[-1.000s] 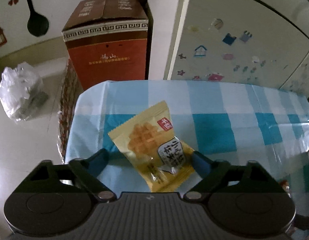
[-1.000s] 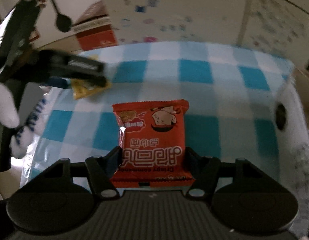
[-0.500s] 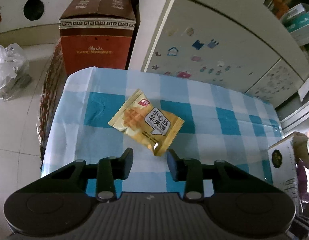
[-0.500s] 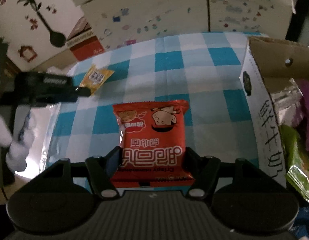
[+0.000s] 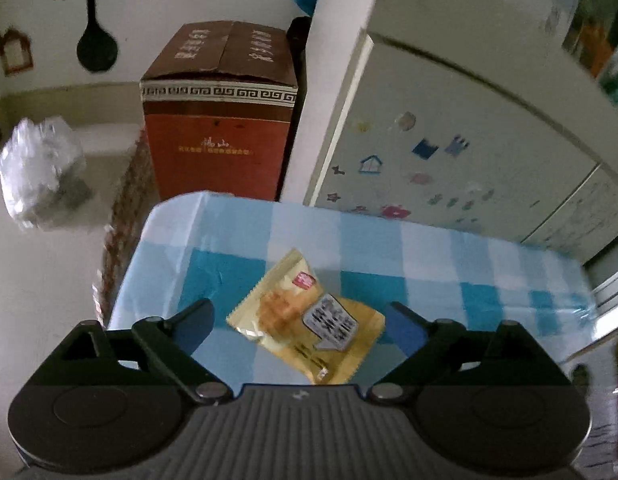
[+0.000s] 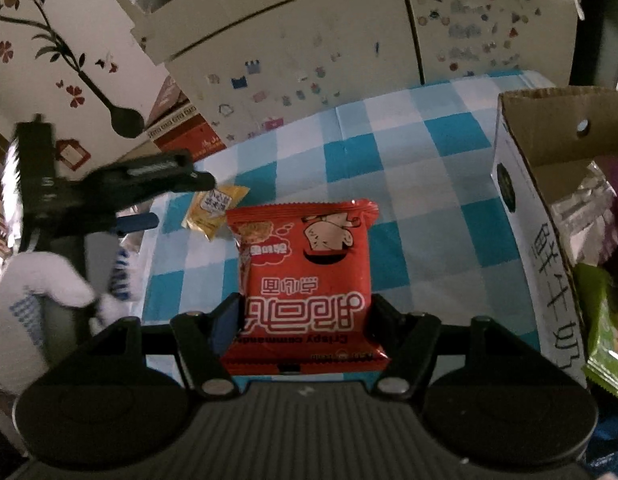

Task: Organize snacks

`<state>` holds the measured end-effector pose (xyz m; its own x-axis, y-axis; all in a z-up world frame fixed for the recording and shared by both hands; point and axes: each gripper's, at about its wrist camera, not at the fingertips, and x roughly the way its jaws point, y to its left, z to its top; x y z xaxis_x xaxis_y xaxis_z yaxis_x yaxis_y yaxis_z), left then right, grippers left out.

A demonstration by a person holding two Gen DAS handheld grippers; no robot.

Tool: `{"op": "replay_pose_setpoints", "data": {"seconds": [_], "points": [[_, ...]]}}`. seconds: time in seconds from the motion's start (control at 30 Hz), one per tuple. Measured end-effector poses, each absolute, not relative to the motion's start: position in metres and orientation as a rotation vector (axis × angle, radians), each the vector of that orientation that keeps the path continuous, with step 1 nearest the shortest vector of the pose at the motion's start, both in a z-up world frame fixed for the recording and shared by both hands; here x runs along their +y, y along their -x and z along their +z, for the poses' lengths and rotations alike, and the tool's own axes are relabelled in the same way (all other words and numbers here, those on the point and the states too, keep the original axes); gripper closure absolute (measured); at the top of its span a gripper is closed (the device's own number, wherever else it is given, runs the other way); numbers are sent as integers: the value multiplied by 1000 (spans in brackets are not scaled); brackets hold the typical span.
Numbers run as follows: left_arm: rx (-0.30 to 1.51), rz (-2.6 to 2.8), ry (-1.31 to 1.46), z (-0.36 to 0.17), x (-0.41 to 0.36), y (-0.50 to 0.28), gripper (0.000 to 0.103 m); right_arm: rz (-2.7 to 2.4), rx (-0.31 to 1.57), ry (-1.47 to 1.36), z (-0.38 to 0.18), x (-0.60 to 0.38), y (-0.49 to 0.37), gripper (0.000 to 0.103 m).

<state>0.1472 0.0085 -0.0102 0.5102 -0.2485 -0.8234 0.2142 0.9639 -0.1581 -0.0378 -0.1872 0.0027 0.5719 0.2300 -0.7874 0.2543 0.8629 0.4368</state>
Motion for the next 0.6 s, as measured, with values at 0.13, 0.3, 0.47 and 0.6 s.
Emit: {"op": "replay_pose_setpoints", "data": {"seconds": [0.13,0.3,0.47,0.6], "points": [[981,-241,-9,-13,-1,-157,6,-21,963,-570,4,-190,34,35],[1027,-206,-28,-35,-6,-166,5,-22,957,-575,4,-190,33,35],[1012,-255,-22,-38,-3,-157,24,-23,960,-578,3,-191,32,35],[1039,-307,28,-32,1,-146,48,-22,953,-580,5,-191,32,35]]}}
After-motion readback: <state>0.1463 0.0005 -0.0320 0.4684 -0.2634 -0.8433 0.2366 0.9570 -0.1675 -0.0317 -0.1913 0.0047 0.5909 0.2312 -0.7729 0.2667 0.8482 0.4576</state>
